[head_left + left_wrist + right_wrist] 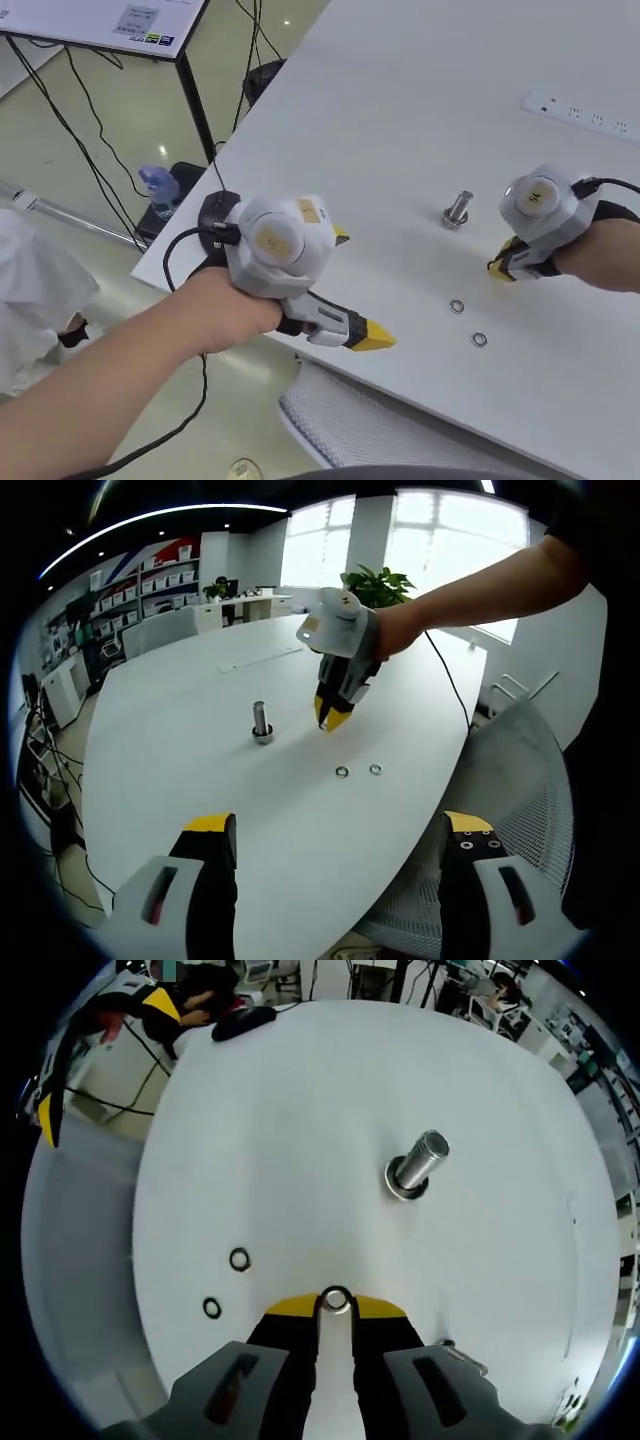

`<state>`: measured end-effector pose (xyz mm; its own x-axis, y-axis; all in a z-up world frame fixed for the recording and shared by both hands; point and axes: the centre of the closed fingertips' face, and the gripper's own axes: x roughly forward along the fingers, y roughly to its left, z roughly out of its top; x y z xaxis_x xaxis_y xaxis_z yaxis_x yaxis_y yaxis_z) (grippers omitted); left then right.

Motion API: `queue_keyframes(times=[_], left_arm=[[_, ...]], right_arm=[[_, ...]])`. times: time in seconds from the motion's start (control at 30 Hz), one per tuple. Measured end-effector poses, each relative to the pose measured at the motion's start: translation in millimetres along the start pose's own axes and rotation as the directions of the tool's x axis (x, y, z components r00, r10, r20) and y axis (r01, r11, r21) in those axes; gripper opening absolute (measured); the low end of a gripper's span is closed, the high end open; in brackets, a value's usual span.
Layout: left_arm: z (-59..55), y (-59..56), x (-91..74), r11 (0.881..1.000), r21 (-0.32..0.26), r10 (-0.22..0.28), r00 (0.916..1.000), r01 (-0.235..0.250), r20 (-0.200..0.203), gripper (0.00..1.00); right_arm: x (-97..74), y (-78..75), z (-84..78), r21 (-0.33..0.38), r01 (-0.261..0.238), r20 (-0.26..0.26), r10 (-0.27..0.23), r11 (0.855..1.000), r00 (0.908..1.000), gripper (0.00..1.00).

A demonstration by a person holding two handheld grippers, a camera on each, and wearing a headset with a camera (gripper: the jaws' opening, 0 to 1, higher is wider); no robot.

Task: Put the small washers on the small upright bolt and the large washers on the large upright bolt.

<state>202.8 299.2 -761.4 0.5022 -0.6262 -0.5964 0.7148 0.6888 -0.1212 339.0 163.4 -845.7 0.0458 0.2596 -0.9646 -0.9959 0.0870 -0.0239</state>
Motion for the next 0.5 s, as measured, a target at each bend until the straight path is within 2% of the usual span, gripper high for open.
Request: queue_keyframes(times=[0.27, 0.5], left_arm=[[3.2, -5.4, 5.2, 1.0, 0.007, -0.007, 1.0, 0.007, 0.003, 0.83], [3.8, -5.7, 7.7, 1.0, 0.002, -0.011, 0.9999, 0.011, 0.002, 0.83]], right_arm=[[-15.1, -9.7, -26.9, 0.065, 0.007, 0.003, -0.008, 0.998, 1.0, 0.13], [-26.8, -13.9, -45.9, 0.114, 0.016, -0.002, -0.016, 0.993, 0.9999, 0.12]])
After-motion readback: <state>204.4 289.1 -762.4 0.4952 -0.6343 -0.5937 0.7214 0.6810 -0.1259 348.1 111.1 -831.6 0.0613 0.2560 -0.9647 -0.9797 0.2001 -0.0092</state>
